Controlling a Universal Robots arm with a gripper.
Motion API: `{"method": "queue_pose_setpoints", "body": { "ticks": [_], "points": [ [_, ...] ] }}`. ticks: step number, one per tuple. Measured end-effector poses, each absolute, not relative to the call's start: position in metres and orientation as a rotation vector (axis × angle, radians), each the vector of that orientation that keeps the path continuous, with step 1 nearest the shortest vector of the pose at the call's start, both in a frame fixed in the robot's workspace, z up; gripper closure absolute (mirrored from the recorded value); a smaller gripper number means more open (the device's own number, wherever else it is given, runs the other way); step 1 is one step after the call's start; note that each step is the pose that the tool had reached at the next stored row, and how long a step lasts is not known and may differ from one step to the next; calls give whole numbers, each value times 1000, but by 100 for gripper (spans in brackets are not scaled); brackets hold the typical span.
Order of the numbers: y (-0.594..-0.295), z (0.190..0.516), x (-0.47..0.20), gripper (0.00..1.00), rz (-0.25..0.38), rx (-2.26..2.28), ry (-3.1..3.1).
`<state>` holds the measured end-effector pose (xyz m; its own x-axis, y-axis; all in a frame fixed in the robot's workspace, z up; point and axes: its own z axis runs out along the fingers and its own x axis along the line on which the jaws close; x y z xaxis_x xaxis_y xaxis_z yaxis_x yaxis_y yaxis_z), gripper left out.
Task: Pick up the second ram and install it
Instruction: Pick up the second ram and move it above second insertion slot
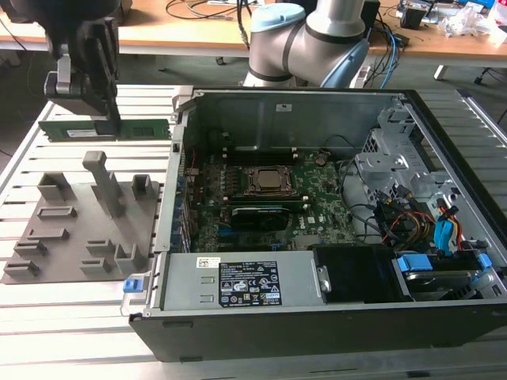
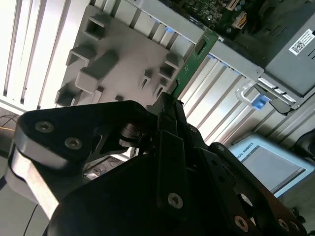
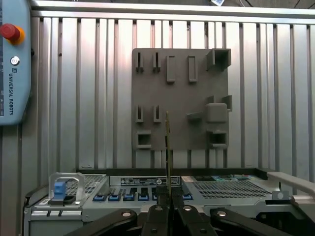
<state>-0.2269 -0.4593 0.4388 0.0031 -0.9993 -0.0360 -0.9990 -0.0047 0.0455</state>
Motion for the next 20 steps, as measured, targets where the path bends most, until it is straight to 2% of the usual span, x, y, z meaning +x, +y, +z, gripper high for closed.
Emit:
{"method": "queue_pose_setpoints", "body": {
  "ticks": [20],
  "points": [
    [-459, 439, -169, 86, -92, 2219, -2211]
  ]
}}
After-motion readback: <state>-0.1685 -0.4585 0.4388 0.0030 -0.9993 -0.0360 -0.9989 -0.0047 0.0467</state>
